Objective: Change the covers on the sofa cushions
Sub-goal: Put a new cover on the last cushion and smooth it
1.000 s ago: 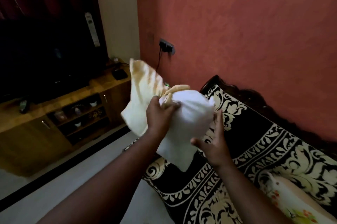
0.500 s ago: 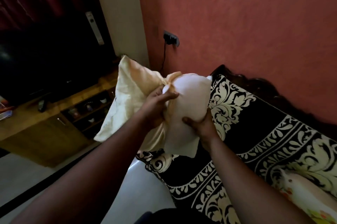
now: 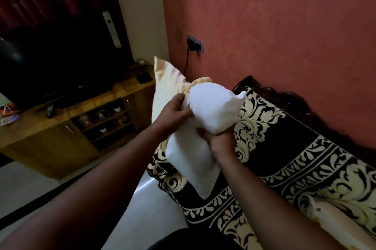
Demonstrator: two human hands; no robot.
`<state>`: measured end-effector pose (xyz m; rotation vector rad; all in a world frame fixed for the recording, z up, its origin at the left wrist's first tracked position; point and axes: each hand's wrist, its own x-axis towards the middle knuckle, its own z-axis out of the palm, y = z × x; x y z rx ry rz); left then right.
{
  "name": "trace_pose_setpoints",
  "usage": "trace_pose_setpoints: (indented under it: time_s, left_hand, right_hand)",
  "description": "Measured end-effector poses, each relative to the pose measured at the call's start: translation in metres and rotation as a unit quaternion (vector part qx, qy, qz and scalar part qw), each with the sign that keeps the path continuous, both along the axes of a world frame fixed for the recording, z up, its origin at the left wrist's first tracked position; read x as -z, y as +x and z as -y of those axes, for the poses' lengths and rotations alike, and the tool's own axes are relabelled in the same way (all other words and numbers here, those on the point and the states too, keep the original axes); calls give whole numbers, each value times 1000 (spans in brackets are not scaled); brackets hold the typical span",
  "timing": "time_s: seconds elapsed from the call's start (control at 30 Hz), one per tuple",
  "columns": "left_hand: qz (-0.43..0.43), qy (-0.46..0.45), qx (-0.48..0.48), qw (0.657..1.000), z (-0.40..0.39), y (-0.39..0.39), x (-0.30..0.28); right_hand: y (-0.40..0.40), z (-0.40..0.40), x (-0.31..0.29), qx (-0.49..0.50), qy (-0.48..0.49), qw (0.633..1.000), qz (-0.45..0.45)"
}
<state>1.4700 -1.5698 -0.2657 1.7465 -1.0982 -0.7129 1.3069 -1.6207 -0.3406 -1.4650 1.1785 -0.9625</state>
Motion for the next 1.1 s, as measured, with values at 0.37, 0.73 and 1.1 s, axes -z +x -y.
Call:
trace_pose_setpoints:
  time_s: [0.37, 0.73, 1.1]
  left_hand:
    - [187, 159, -139, 959, -44, -14, 88]
    - [54, 160, 51, 984, -45, -83, 92]
    - [363, 0, 257, 896, -56, -10, 42]
  right_hand:
    - [-7, 17, -53, 202, -14, 968, 147]
    - [-1, 30, -39, 276, -112, 954, 39]
    - [13, 59, -53, 248, 192, 922, 229]
